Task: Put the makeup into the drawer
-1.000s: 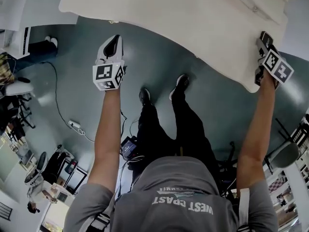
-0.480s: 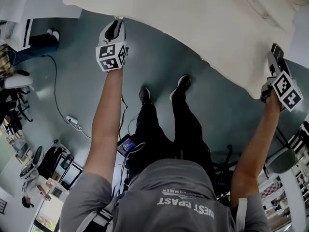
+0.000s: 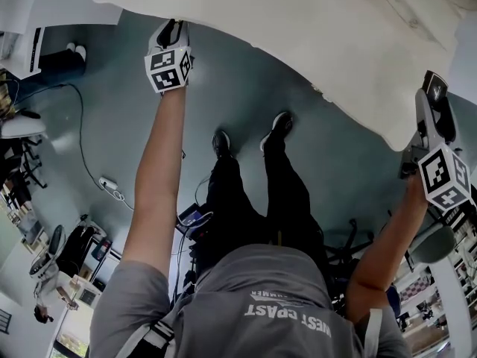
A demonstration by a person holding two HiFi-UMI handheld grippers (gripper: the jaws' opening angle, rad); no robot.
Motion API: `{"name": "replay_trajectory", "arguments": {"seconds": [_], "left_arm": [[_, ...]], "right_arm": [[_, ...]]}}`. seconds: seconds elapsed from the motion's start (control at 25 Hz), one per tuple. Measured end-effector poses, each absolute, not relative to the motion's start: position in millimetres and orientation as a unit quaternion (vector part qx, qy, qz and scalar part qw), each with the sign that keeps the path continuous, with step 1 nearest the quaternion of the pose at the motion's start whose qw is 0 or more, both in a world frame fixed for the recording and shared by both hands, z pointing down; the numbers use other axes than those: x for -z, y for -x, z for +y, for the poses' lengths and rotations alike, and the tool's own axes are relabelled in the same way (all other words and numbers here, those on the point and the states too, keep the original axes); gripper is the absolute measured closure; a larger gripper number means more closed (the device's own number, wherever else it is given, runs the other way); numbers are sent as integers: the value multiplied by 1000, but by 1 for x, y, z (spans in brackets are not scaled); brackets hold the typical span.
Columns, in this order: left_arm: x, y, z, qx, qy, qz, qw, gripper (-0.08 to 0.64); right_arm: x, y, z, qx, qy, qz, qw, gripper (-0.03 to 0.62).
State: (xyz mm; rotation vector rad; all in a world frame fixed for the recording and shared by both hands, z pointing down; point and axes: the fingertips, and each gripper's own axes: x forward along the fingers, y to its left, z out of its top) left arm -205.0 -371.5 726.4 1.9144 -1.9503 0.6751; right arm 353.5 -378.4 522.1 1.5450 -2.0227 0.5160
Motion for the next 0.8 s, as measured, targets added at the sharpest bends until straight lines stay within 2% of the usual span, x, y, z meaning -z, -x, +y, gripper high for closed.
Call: {"name": "replay_trajectory", "arguments": {"seconds": [0.04,0.08,0.12,0.16,0.2,0.28,0.32,0.8], "left_arm": [[-727,206,-371,-241,-672,-682,161,465],[-729,207,-372,-248,-672,-679,161,436],[-733,209,-372,-253,-672,-677,164,343],[-737,210,-372,-255,-672,-674,171,333],[-741,210,-373,-254,-674,-671,177,338],[-745,211,-374,-250,-680,-664,183,419],[-745,211,-374,-247,-684,-662,184,436],[-741,219,-350,-240,-692,-657,180,439]], "right_arm": [[-515,-348,-378,-185,-572,-754,266,268],[-507,-343,-379,-178,-570,-757,263,268],[-500,-338,-379,-172,-569,-761,259,268],[-494,-333,-380,-167,-568,-764,255,268],[-488,-327,-380,-162,-567,-767,252,268],[-479,-318,-379,-154,-565,-772,247,268],[-475,-313,-378,-150,-563,-775,244,268],[-456,-238,-358,-152,-517,-807,240,268]]}}
